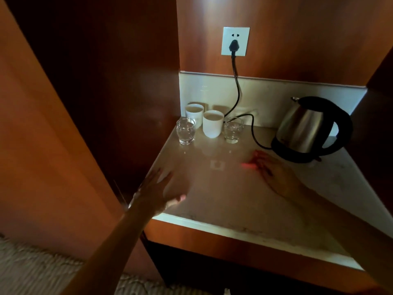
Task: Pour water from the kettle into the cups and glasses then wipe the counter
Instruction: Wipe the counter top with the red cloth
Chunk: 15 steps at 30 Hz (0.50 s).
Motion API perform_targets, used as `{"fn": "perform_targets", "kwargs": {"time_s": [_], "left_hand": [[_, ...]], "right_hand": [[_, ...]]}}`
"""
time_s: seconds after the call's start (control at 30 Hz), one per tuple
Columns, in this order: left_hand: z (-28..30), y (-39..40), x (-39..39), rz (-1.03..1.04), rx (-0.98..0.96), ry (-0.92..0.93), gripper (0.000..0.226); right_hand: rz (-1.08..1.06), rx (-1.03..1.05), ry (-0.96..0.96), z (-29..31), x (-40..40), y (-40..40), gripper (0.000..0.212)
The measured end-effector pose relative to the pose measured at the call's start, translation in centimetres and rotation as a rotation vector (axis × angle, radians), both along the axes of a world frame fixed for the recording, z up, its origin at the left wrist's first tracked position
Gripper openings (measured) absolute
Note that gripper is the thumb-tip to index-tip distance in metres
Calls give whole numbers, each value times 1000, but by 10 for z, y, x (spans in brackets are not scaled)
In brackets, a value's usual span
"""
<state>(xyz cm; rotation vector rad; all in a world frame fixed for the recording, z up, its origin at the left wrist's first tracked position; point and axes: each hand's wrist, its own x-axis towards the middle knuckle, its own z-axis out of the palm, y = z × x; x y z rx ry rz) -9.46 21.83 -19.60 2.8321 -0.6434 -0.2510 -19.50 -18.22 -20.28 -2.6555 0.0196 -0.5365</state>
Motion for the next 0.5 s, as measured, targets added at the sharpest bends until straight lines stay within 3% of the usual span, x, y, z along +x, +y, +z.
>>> {"fn": "perform_targets", "kwargs": {"time_s": [0.1, 0.2, 0.3, 0.5], "left_hand": [[0, 0, -1, -6, 6, 5, 126], [12, -4, -8, 12, -15, 34, 113], [27, -2, -14, 10, -8, 119, 107], [48, 17, -17, -12, -26, 110, 111]], "right_hand": [[-10, -34, 65, 0, 49, 44, 47], [111, -64, -13, 0, 59, 104, 32], [235, -92, -43, -5, 47, 151, 33], [200, -93, -48, -5, 71, 209, 35]]}}
